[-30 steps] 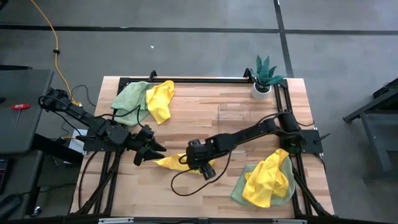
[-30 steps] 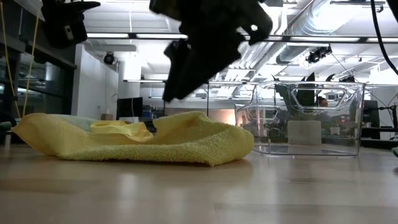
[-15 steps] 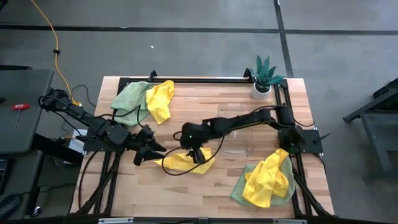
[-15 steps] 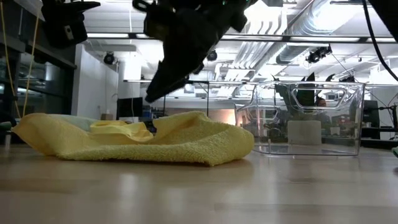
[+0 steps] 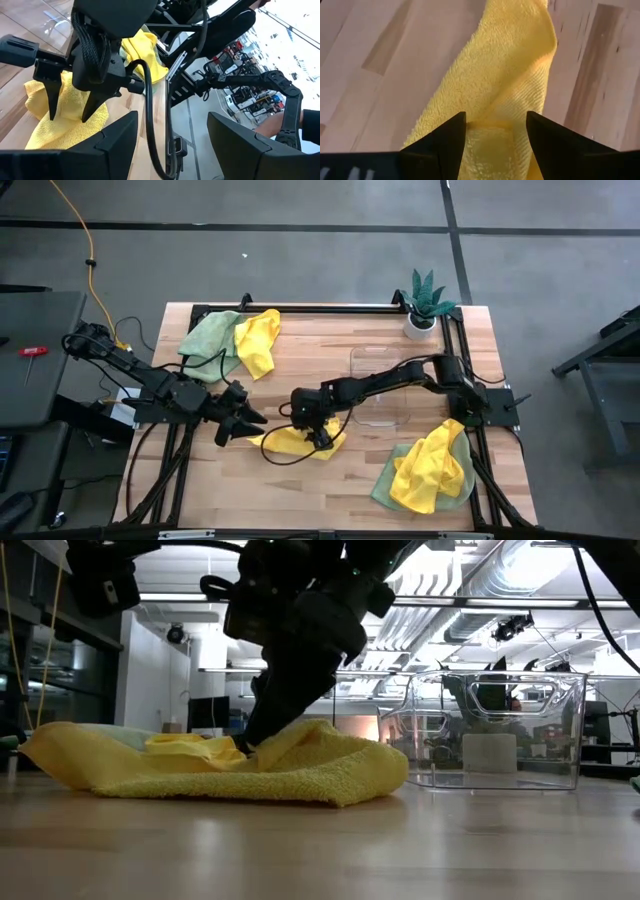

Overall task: Fold microfiber towels
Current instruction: Fold the middle yellow microfiber towel

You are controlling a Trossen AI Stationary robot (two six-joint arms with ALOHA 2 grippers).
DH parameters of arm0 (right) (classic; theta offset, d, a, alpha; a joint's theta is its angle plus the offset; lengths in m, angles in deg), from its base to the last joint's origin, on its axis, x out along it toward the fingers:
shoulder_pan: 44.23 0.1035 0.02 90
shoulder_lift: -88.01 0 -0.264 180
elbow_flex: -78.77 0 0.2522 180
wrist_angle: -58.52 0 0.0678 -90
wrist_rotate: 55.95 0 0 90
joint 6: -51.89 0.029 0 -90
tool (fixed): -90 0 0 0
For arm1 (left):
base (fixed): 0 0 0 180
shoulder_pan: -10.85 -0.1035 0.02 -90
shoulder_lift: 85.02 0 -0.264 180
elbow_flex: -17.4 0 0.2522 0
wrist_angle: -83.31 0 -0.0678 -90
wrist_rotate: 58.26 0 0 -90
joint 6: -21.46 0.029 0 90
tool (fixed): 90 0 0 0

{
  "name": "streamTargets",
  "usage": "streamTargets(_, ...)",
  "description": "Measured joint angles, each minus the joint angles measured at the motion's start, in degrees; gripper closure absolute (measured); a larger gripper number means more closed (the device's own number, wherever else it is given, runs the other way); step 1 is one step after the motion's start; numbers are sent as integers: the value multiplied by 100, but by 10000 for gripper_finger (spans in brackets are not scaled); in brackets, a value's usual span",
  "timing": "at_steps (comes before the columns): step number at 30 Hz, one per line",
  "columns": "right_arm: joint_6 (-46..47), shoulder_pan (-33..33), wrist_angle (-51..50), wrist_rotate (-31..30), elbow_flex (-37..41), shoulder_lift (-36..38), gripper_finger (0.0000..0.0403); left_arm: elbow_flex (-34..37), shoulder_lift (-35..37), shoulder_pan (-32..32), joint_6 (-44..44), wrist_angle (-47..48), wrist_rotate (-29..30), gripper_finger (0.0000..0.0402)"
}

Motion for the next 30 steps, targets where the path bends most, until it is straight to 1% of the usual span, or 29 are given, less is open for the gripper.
streamTargets(2,-1,9,-12,-112,0,0,209,0,0,-1,-2,0,0,174)
streamTargets(5,-19,8,-111,-148,0,2,231,0,0,-1,0,0,0,174)
streamTargets(10,-175,9,-284,-134,0,2,292,0,0,1,7,0,-2,174)
streamTargets(13,-140,7,-282,5,0,2,328,0,0,-1,12,0,-16,174)
streamTargets(19,34,9,-282,72,0,45,393,0,0,-1,2,0,-395,174)
streamTargets(24,301,-5,-301,126,0,327,400,0,33,1,19,0,-683,174)
streamTargets(30,667,-43,-434,-27,0,988,402,-4,154,-4,105,141,-692,174)
